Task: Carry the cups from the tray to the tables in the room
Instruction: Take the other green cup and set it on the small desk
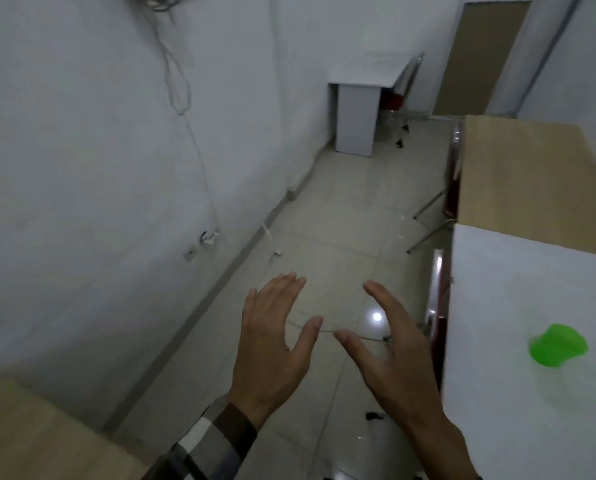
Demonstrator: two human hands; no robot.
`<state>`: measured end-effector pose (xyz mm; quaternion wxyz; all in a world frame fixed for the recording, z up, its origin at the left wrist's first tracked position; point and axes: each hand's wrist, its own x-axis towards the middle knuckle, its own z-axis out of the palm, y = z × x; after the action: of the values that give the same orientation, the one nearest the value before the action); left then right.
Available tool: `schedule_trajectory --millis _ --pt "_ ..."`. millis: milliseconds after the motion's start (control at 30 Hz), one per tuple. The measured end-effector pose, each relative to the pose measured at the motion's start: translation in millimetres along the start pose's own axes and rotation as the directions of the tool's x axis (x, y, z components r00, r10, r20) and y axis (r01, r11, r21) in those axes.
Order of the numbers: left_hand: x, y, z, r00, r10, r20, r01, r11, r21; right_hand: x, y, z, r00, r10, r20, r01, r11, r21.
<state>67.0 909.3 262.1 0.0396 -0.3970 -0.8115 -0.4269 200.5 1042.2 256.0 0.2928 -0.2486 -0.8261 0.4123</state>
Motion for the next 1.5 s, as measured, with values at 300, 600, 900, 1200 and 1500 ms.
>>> schedule_trajectory --millis 300,600,900,1200,1500 --pt "-132 -66 -151 0.956 -0.218 -0.194 0.235 0.970 0.065 -83 -106 111 0.966 -0.187 0.177 0.178 0.982 0.064" --pt "-304 -120 -301 0.874 -0.359 -0.328 0.403 0.912 0.074 -222 -213 231 0.930 -0.270 0.248 0.221 0.953 0.207" --pt "-428 -138 -371 0.663 -0.518 -0.540 0.600 0.799 -0.029 -291 -284 293 0.814 -0.369 0.449 0.216 0.909 0.356" --pt "-512 -134 -392 0.396 -0.630 -0.668 0.741 0.649 -0.173 -342 -279 333 0.725 -0.370 0.581 0.143 0.906 0.398" --pt "-558 -189 -431 0.141 -0.688 -0.712 0.770 0.529 -0.358 -378 -270 407 0.597 -0.336 0.729 0.137 0.938 0.320"
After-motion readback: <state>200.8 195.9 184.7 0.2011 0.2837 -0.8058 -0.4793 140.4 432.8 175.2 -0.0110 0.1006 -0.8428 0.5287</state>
